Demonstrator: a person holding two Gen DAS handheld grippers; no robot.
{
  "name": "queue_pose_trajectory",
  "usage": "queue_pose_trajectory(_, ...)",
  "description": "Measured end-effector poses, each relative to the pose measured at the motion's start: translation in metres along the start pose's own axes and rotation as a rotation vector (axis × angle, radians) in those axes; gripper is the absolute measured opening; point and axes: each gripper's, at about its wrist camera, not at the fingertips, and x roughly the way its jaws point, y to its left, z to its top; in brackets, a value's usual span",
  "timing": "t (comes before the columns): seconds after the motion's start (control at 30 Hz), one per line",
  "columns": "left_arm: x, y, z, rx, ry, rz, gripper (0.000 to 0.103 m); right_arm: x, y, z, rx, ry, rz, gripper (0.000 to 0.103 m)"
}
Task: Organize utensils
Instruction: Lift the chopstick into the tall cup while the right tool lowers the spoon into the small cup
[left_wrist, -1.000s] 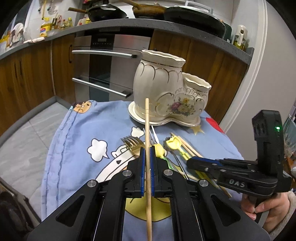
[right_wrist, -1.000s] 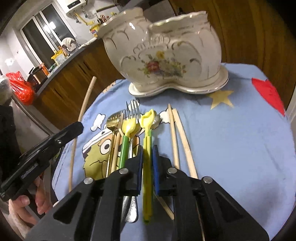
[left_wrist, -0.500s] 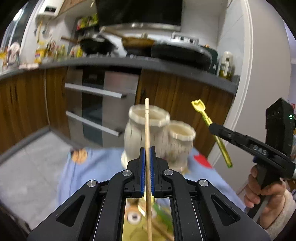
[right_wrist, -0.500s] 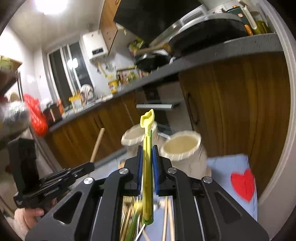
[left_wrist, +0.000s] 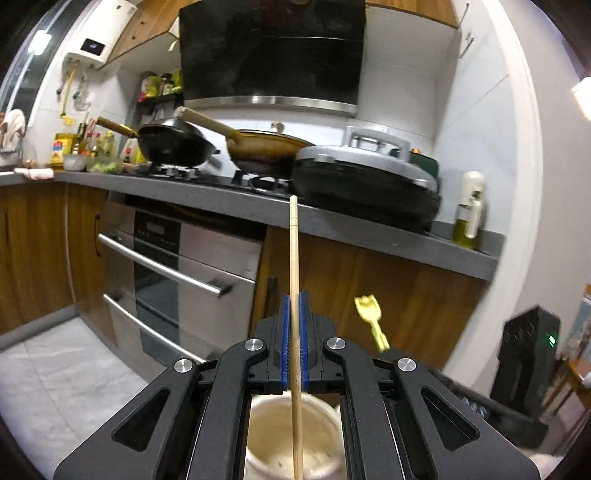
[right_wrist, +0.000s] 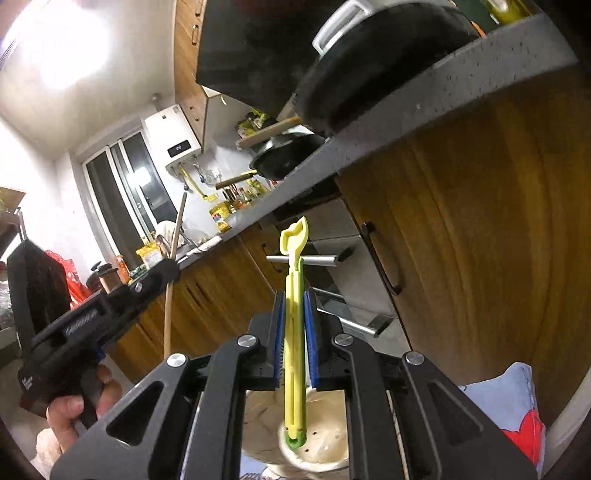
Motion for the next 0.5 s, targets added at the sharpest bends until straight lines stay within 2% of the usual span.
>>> queue_pose_trajectory(0.1, 0.016, 0.004, -0.006, 0.007, -0.016, 0.027, 0.005, 0.006, -0.006, -0.006, -0.004, 0.008, -0.015, 0.01)
queue_pose_trajectory(0.23, 0.029, 0.009, -0.015, -0.004, 0.0, 0.051, 0.005, 0.013, -0.016, -0.013, -0.004, 0.016, -0.04, 0.01)
queue_pose_trajectory(0.4, 0.02, 0.004, -0.03, 0.048, 0.039, 0.061, 0.005, 0.012, -0.018, -0.026, -0.032, 0.064, -0.062, 0.01)
queue_pose_trajectory(0.5, 0.008, 0.0, -0.042, 0.066, 0.064, 0.063, 0.006, 0.0, -0.014, -0.031, -0.055, 0.059, -0.079, 0.01)
